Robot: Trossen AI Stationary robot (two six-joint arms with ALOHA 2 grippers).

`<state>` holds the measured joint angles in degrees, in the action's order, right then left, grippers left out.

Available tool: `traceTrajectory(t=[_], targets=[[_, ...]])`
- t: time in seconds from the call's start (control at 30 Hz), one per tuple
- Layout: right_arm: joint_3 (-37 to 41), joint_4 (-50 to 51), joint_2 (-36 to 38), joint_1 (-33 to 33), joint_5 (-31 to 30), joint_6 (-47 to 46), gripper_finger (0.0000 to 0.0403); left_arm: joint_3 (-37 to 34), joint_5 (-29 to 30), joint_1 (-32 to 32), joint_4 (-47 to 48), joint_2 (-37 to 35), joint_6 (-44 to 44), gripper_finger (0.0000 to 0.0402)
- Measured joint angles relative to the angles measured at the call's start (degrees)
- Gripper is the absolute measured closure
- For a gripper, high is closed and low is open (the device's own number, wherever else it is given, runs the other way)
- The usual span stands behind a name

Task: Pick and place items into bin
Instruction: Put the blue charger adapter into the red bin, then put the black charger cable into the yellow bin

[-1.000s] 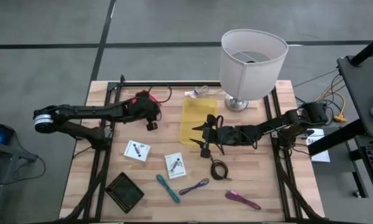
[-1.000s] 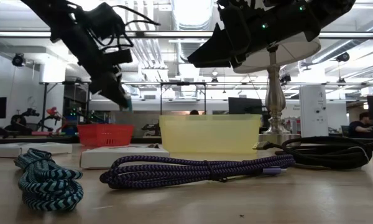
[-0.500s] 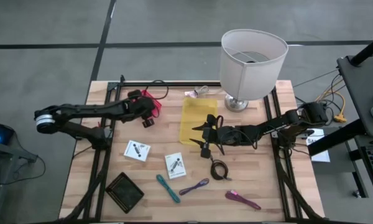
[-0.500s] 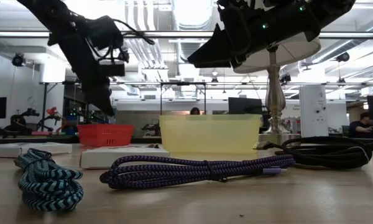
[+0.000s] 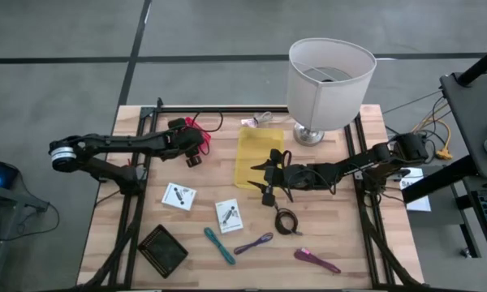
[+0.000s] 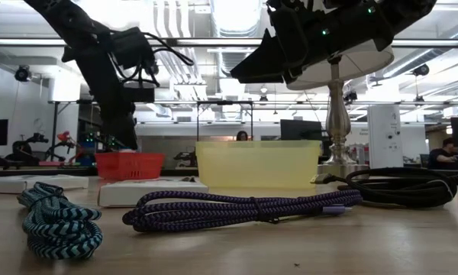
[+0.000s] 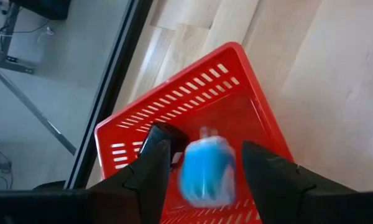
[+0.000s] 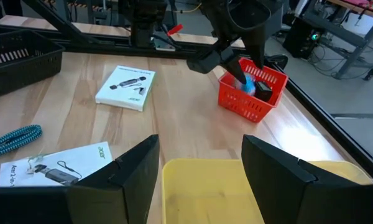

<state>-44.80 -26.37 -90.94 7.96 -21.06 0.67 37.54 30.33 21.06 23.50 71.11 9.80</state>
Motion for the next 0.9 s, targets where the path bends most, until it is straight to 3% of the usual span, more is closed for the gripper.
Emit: traceTrajectory(t=[0.47,0.6,0.73,0.8,0.9], targets=[[0.0,-0.02,0.0,0.0,0.02,0.0,0.0188,0.81,-2.17,-1.22,-2.67,-2.26,0.73,0.0217],[0.0,0.05,0.0,0.0,0.02,0.0,0.0188,0.63,-12.62,-2.54,-4.73,-3.49,2.46,0.0217],[0.0,1.19,0.0,0.03,0.09,-0.16,0.0188,0.57,-33.79,-4.42,-7.76,-4.67,6.88,0.0217],[0.0,1.69,0.0,0.03,0.47,-0.19,0.0188,0.57,-41.68,-5.4,-9.3,-5.02,8.48,0.0217],[0.0,3.13,0.25,0.03,3.93,-0.23,0.0188,0.57,-44.83,-6.47,-10.35,-5.64,10.27,0.0217]])
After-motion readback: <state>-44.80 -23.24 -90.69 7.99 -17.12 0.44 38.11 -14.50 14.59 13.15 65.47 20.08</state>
